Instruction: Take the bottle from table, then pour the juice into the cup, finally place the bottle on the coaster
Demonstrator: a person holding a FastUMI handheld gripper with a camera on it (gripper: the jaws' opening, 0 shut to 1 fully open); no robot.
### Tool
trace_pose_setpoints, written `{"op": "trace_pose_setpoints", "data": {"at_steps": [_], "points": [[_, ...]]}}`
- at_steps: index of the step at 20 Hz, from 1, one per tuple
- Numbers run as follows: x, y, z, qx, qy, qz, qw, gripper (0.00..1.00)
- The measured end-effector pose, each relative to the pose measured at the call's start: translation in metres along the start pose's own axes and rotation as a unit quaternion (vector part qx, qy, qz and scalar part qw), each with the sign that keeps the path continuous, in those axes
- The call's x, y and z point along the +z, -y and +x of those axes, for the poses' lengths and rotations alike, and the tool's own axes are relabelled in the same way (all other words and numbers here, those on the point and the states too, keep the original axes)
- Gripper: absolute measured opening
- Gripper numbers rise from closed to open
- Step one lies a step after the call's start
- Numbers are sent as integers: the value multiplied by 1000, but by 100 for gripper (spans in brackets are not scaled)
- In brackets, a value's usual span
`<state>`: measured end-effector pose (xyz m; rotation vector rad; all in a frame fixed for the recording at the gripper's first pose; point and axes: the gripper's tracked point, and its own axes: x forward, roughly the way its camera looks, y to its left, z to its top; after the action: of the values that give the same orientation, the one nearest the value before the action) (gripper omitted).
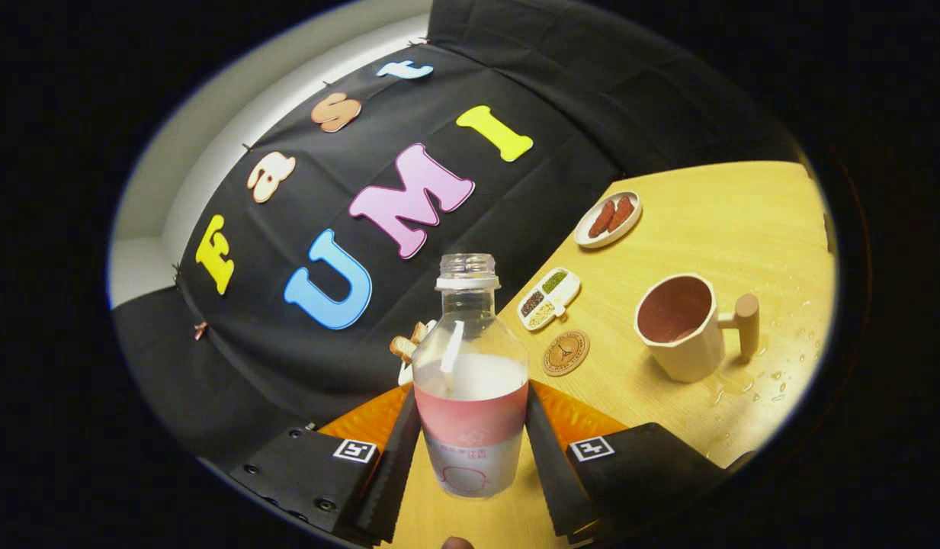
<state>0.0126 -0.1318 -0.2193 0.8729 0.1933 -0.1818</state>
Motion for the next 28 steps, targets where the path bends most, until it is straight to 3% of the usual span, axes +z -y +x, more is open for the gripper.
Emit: {"op": "trace_pose_setpoints", "data": {"at_steps": [5,10,19,28], "points": [[6,24,12,-17,-2,101,995,76],[9,39,20,-20,-1,161,987,76],[17,69,31,-27,17,279,960,77],[9,72,35,-25,6,338,941,76]]}}
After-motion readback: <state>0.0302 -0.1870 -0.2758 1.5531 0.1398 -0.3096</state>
